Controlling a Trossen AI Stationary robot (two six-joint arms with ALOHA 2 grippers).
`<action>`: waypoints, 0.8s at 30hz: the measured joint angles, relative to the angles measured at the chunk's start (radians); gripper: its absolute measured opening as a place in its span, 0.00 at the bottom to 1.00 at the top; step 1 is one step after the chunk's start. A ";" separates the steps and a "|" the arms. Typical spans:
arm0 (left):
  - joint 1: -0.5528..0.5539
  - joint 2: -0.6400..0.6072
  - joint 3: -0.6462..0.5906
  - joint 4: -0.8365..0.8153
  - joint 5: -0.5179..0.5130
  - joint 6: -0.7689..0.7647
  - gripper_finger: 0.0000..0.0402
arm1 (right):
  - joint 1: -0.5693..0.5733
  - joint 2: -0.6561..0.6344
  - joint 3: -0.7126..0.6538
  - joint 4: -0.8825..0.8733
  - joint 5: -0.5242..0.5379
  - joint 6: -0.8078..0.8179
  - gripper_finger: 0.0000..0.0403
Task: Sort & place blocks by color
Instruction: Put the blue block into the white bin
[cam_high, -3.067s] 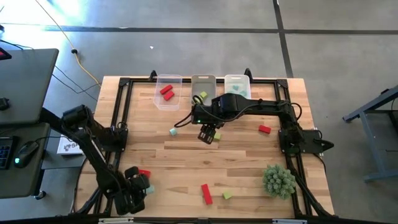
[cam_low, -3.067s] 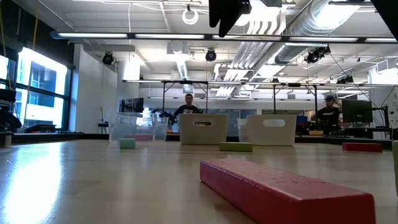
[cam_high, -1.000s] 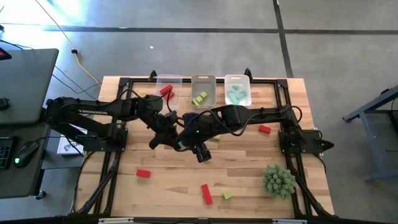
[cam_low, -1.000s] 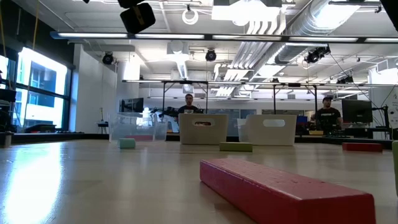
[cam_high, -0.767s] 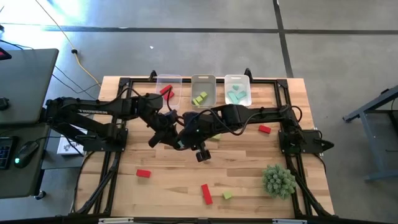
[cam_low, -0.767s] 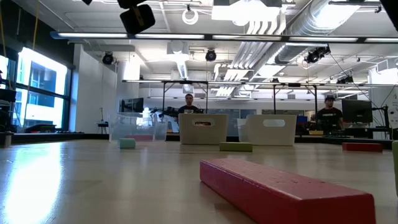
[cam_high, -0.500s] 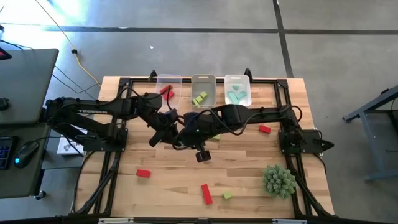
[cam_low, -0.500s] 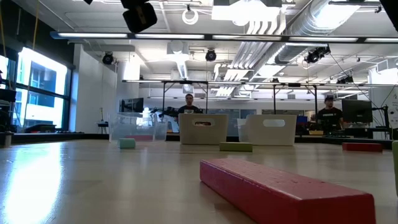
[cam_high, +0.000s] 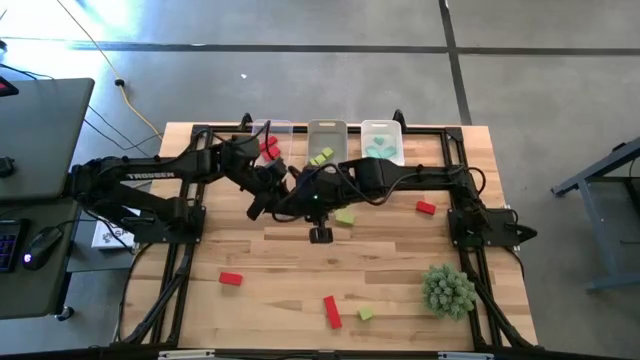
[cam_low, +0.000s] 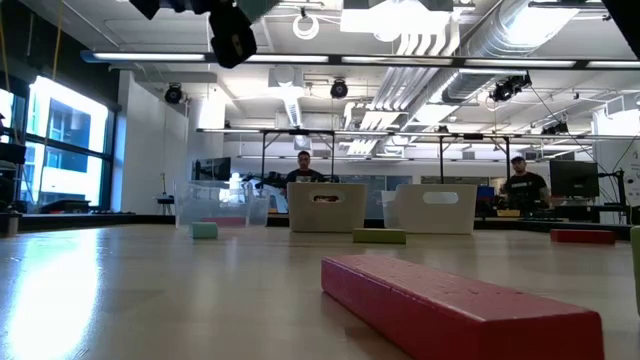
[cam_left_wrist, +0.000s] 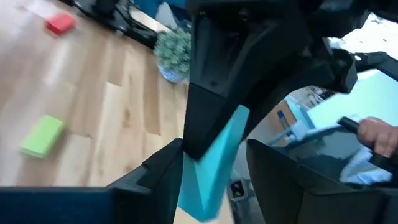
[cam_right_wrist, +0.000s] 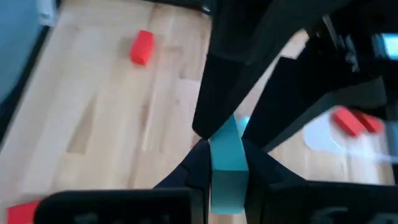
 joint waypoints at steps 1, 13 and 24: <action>0.014 0.000 0.000 0.000 0.000 0.010 0.41 | -0.007 0.000 0.000 -0.019 0.009 0.002 0.08; 0.177 0.000 0.000 0.002 0.005 0.089 0.41 | -0.135 0.001 0.000 -0.166 0.060 -0.008 0.08; 0.317 0.000 0.000 0.000 -0.030 0.103 0.41 | -0.349 0.001 0.000 -0.293 0.096 -0.081 0.08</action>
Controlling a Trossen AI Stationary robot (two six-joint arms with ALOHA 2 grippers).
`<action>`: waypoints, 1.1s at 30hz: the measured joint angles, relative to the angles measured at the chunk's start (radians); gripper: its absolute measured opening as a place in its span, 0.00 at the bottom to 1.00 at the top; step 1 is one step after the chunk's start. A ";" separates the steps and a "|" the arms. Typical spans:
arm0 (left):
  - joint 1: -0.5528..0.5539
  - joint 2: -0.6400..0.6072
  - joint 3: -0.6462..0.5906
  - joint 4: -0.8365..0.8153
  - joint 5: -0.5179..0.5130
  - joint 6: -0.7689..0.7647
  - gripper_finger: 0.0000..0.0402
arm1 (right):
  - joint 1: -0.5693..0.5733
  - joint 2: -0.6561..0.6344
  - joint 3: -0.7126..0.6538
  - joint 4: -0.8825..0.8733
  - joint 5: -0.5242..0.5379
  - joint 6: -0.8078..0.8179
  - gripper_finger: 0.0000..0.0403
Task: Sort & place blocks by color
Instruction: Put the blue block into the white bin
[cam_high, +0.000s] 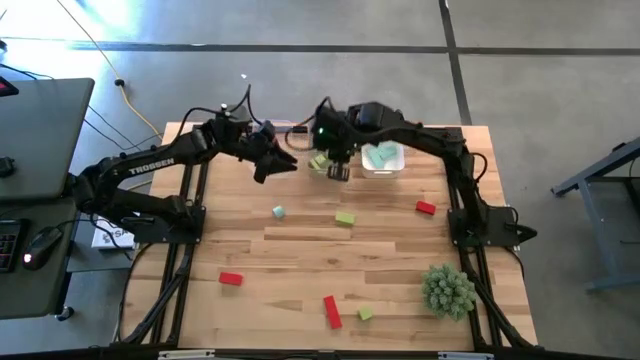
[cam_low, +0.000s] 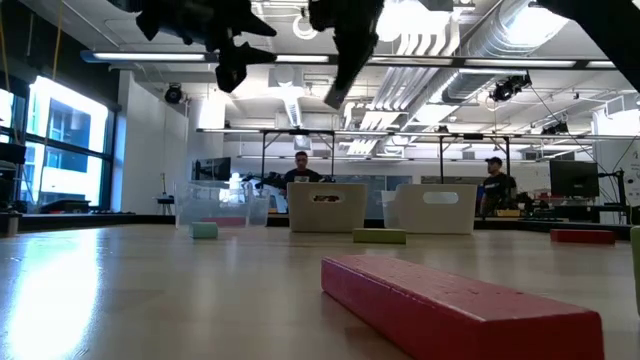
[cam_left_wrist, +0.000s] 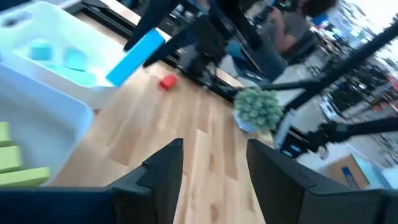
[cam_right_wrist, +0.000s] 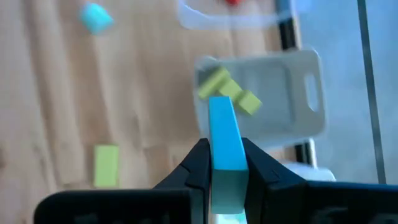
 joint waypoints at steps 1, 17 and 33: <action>0.009 0.000 0.000 0.000 -0.009 0.000 0.41 | -0.019 0.000 0.000 -0.014 0.000 0.000 0.08; 0.095 0.000 0.000 -0.001 -0.104 0.016 0.41 | -0.260 0.000 -0.290 -0.022 -0.090 0.031 0.08; 0.095 0.002 0.000 -0.001 -0.150 0.042 0.41 | -0.483 -0.001 -0.466 0.068 -0.192 0.044 0.08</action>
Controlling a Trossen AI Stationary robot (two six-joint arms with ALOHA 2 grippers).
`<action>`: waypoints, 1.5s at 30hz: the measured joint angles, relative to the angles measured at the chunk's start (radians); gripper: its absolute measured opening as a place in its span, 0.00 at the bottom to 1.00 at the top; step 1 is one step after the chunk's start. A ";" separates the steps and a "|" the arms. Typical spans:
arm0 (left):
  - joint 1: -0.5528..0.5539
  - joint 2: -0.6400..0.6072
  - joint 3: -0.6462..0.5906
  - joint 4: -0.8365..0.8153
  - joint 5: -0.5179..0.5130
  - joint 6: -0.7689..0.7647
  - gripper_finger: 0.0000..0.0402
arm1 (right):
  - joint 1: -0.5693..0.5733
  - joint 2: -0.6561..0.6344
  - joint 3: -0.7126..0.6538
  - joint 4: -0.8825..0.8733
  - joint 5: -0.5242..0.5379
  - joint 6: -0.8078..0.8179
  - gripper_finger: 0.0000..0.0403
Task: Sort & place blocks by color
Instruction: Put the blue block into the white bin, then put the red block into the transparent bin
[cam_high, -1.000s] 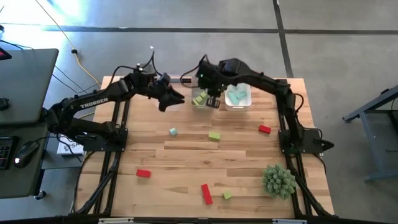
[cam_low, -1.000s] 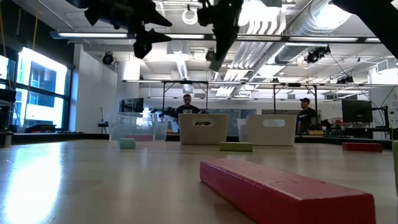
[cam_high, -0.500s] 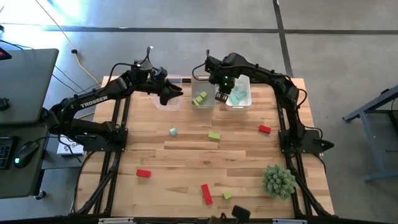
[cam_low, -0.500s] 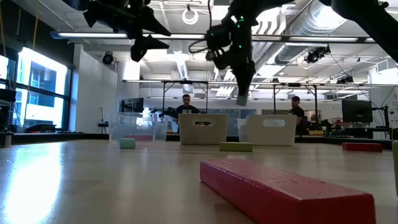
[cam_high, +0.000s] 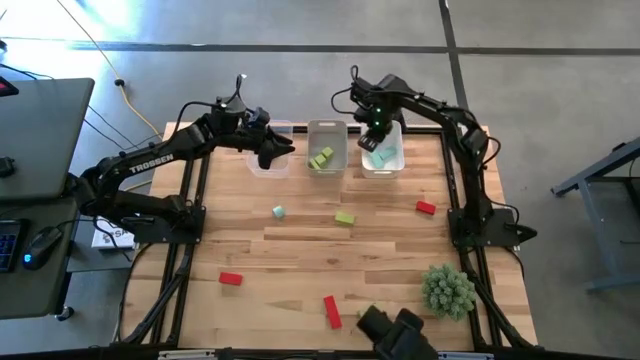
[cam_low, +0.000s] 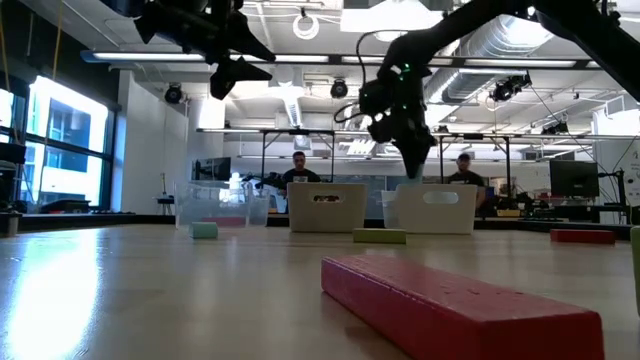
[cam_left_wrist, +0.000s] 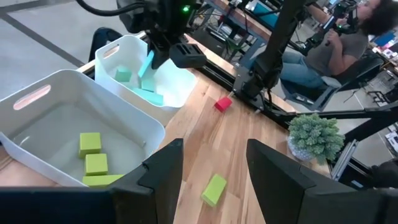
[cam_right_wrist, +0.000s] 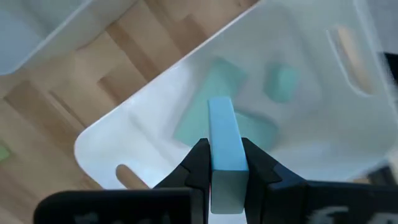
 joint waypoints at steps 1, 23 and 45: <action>0.000 0.000 0.000 0.000 0.000 0.000 0.41 | -0.012 0.000 -0.013 0.005 -0.031 -0.010 0.08; 0.000 0.001 0.000 -0.070 -0.134 0.002 0.41 | -0.104 0.000 -0.057 0.029 -0.084 -0.060 0.34; 0.000 0.001 0.000 -0.085 -0.228 0.263 0.41 | 0.028 -0.048 0.124 -0.211 -0.155 0.149 0.38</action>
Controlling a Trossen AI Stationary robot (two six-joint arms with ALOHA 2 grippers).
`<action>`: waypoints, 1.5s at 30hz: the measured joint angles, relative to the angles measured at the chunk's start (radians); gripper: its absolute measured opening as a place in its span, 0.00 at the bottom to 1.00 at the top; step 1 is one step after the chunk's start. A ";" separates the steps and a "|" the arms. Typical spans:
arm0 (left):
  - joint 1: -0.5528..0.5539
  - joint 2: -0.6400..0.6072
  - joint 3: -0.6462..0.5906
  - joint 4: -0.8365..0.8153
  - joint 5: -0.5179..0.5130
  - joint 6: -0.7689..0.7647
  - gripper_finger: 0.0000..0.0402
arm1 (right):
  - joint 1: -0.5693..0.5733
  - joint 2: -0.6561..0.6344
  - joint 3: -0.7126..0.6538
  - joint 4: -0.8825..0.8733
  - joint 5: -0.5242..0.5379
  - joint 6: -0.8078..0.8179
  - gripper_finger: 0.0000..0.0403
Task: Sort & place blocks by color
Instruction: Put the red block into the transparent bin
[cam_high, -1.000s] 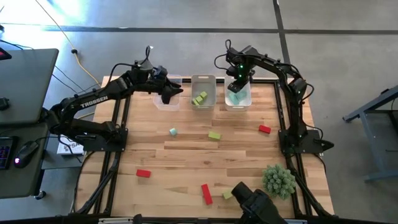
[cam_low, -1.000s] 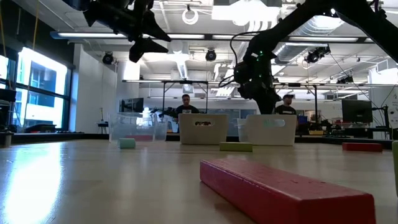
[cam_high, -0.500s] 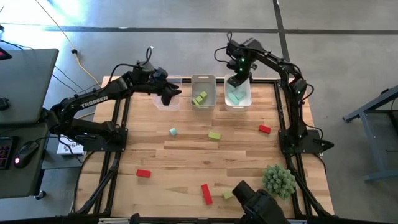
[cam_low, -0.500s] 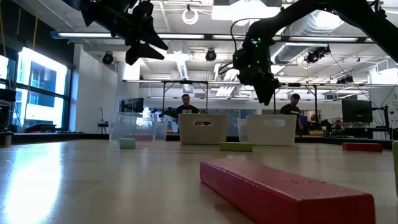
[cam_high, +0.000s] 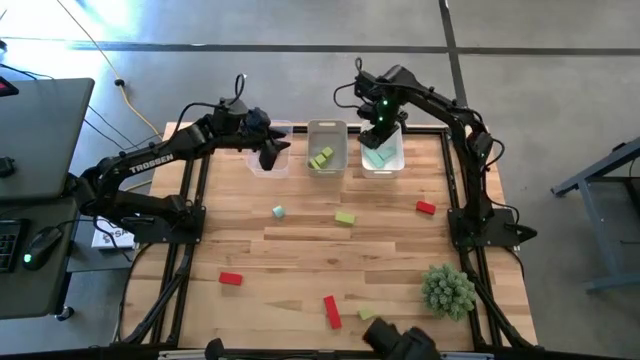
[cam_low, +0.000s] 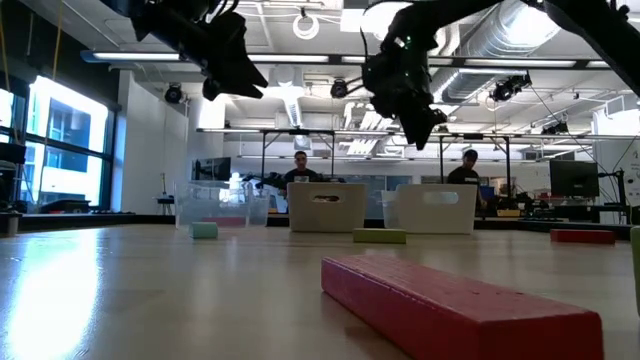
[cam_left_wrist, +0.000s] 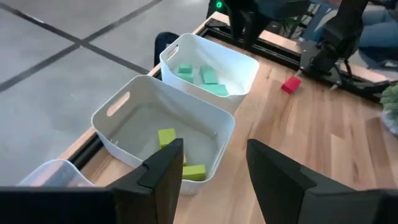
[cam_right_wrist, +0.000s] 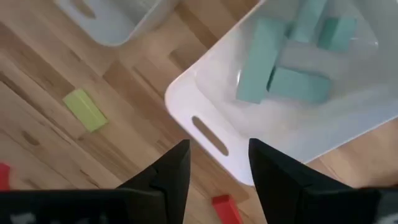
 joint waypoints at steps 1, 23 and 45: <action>0.000 0.000 0.000 -0.002 0.000 0.008 0.41 | 0.016 -0.012 -0.009 0.001 0.012 0.001 0.38; 0.000 0.000 0.000 -0.031 0.000 0.063 0.41 | 0.258 -0.563 -0.749 0.184 0.093 0.312 0.38; -0.001 0.000 0.000 -0.042 0.001 -0.011 0.41 | 0.240 -0.665 -1.139 0.267 0.157 0.100 0.62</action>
